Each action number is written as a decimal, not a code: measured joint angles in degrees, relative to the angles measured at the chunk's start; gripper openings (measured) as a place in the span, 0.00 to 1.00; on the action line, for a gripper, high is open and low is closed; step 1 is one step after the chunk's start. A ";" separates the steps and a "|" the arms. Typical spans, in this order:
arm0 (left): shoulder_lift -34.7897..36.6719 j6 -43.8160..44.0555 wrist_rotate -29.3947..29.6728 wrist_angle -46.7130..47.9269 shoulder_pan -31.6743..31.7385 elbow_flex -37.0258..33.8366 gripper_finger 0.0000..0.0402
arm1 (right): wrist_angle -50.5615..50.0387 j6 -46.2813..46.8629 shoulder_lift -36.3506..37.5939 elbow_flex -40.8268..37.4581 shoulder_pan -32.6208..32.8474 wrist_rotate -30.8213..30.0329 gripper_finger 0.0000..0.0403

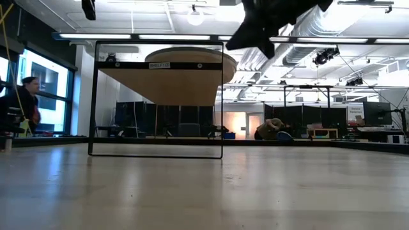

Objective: Place and stack plates onto a shelf
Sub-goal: Stack the gray plate on top of the light orange plate on the shelf

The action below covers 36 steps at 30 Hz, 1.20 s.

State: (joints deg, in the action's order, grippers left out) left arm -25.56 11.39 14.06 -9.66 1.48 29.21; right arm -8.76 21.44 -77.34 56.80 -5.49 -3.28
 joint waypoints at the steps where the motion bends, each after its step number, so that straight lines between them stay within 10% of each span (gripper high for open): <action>1: 0.00 0.00 0.00 -0.01 0.00 0.00 0.00 | -0.69 -0.88 0.33 0.38 -0.09 -0.01 0.00; 12: 0.11 0.51 -0.02 0.88 -0.02 0.00 0.00 | -11.47 -3.47 2.55 1.11 0.36 -0.72 0.00; 36: 0.09 1.95 -0.44 0.99 -0.02 0.00 0.00 | 11.18 3.12 -1.75 -10.80 0.82 -2.10 0.00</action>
State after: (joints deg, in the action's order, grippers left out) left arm -25.47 13.34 13.63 -8.67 1.45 29.21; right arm 2.42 24.56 -79.08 46.00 -4.67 -5.38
